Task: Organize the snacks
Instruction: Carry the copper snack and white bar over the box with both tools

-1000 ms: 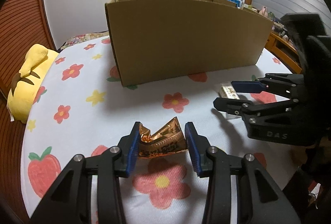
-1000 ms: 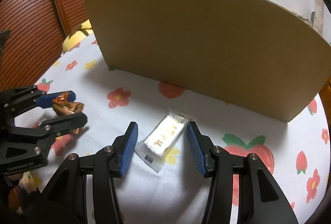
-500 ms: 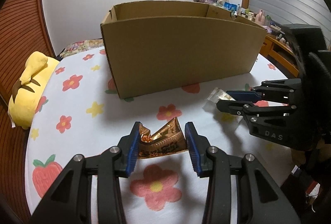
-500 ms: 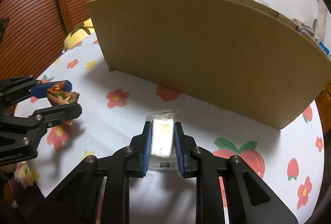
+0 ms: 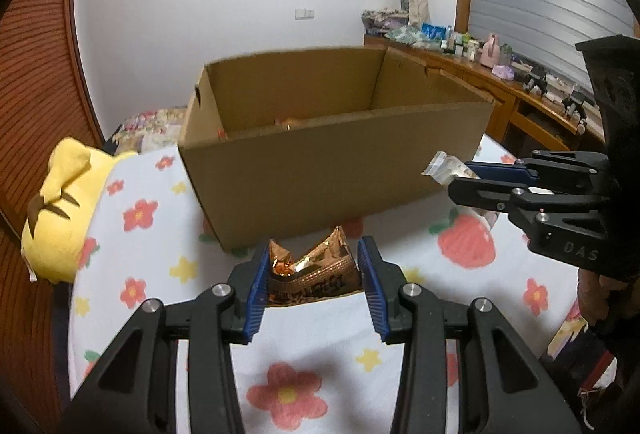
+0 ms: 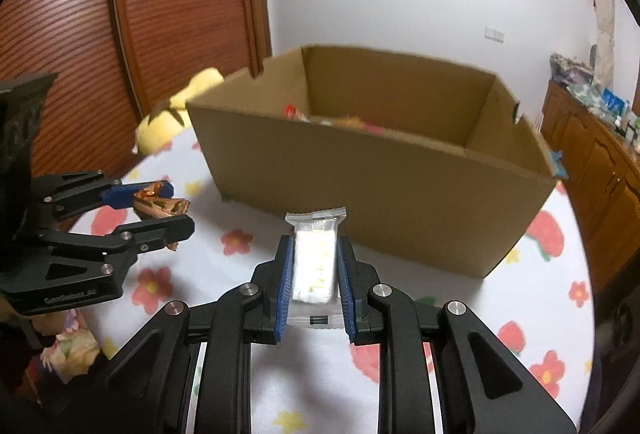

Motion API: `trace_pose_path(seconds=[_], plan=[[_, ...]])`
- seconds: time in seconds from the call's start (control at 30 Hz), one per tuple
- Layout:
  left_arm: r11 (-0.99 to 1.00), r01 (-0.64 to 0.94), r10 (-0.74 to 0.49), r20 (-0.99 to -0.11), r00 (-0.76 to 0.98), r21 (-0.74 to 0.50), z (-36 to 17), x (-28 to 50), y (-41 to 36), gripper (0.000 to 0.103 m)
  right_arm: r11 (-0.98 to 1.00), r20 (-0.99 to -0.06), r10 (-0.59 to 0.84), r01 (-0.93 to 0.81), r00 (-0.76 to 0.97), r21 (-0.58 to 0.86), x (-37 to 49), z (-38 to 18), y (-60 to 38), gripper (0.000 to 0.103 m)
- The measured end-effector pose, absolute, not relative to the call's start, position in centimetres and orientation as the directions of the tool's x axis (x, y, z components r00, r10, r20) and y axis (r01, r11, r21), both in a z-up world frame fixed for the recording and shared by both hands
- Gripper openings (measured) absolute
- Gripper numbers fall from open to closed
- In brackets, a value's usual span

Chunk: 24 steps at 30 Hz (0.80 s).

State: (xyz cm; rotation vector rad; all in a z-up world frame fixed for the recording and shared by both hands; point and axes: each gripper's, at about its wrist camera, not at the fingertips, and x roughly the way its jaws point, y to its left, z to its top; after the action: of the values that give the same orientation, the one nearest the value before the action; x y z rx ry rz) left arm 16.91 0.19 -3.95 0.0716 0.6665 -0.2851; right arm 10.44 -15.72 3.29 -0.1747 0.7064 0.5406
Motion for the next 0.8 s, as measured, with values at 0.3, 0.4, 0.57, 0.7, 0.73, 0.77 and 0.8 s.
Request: trace_pose_path(seconds=[0.3, 0.4, 0.57, 0.7, 0.73, 0.77, 0.8], plan=[[0.954, 0.298, -0.263, -0.545, 0.797, -0.023, 0.3, 18.4, -0.3, 0.041, 0.853, -0.585, 0.430, -0.522, 0.688, 0.013, 10.8, 7.0, -17.2, 0.019], [0.953, 0.302, -0.265, -0.535, 0.802, -0.019, 0.9, 19.4, -0.6, 0.041, 0.854, -0.571, 0.435, -0.520, 0.696, 0.017, 11.1, 7.6, -17.6, 0.019], [0.956, 0.291, -0.264, -0.531, 0.805, -0.034, 1.5, 21.8, -0.8, 0.041, 0.855, -0.556, 0.440, -0.519, 0.705, 0.018, 11.9, 8.1, -18.4, 0.019], [0.958, 0.285, -0.256, -0.540, 0.802, -0.031, 1.3, 23.4, -1.3, 0.041, 0.857, -0.556, 0.434, -0.514, 0.709, 0.013, 12.6, 8.3, -19.0, 0.019], [0.958, 0.284, -0.255, -0.542, 0.801, -0.031, 1.3, 23.9, -1.4, 0.041, 0.858, -0.556, 0.432, -0.513, 0.710, 0.011, 12.9, 8.3, -19.2, 0.019], [0.958, 0.285, -0.254, -0.546, 0.798, -0.030, 1.1, 24.3, -1.6, 0.041, 0.858, -0.556, 0.431, -0.513, 0.710, 0.010, 13.0, 8.3, -19.3, 0.019], [0.958, 0.284, -0.253, -0.550, 0.796, -0.029, 1.0, 24.7, -1.8, 0.041, 0.859, -0.556, 0.429, -0.512, 0.712, 0.008, 13.2, 8.4, -19.5, 0.019]])
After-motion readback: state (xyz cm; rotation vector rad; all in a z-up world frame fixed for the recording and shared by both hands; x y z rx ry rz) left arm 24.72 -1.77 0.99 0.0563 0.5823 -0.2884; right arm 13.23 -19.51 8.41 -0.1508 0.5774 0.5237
